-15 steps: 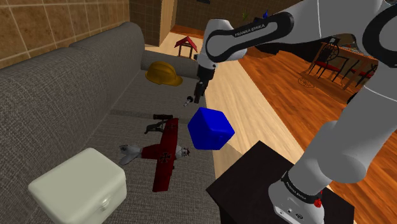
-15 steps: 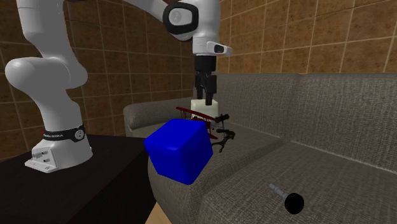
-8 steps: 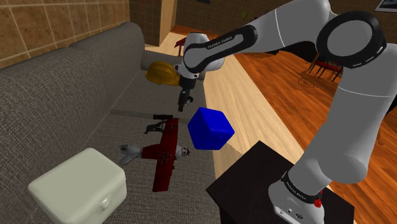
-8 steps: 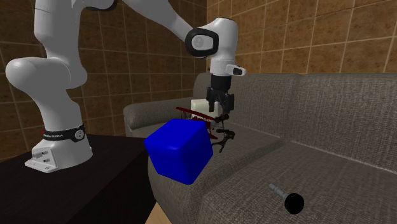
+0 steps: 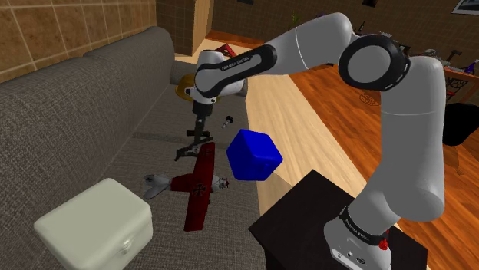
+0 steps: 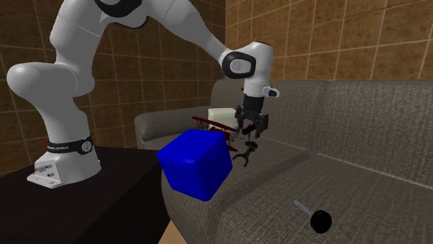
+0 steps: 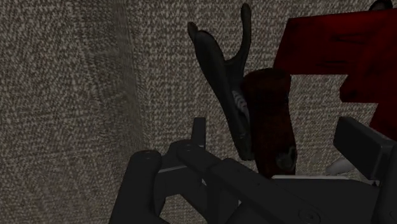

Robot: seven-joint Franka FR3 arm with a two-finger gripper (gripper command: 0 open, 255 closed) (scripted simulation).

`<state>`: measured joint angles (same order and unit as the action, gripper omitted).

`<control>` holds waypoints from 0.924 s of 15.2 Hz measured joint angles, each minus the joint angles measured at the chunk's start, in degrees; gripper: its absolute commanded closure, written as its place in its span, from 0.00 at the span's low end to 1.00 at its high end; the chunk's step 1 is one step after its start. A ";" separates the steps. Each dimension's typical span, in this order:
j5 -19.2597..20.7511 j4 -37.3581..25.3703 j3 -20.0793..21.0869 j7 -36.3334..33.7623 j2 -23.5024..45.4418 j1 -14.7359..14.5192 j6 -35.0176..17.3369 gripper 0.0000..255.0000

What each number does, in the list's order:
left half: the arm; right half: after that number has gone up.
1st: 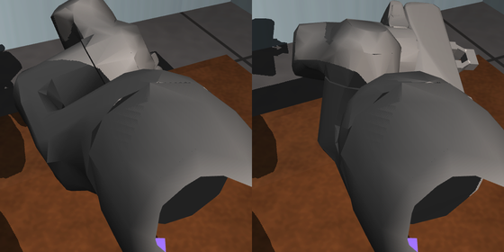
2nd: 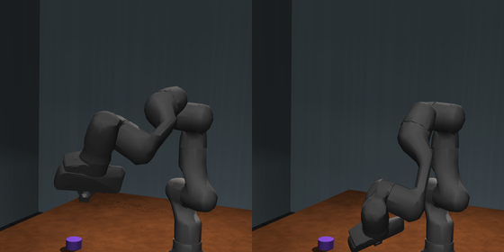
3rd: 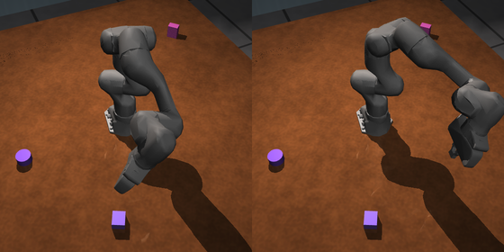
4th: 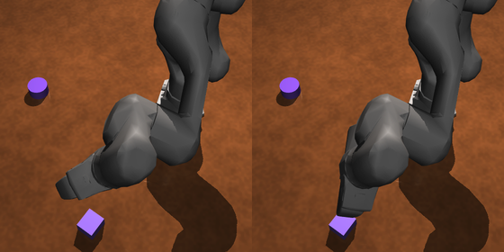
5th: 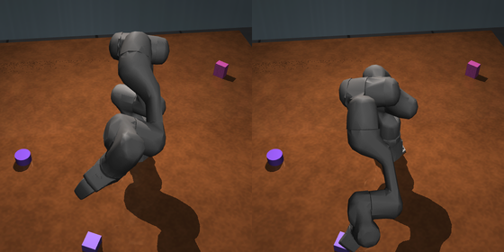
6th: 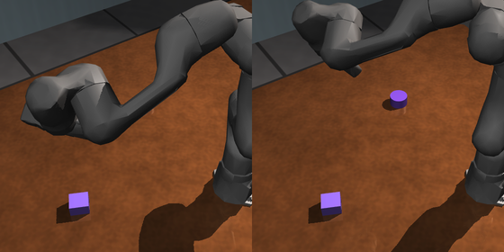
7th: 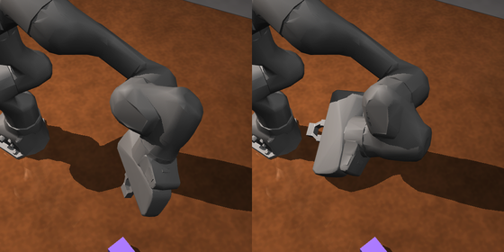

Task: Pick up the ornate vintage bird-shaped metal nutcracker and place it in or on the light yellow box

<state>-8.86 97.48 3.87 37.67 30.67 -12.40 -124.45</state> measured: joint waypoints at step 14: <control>-0.09 -4.13 1.35 2.00 8.43 -1.25 -5.01 0.00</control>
<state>-8.95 93.35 5.21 39.67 39.11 -13.65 -129.46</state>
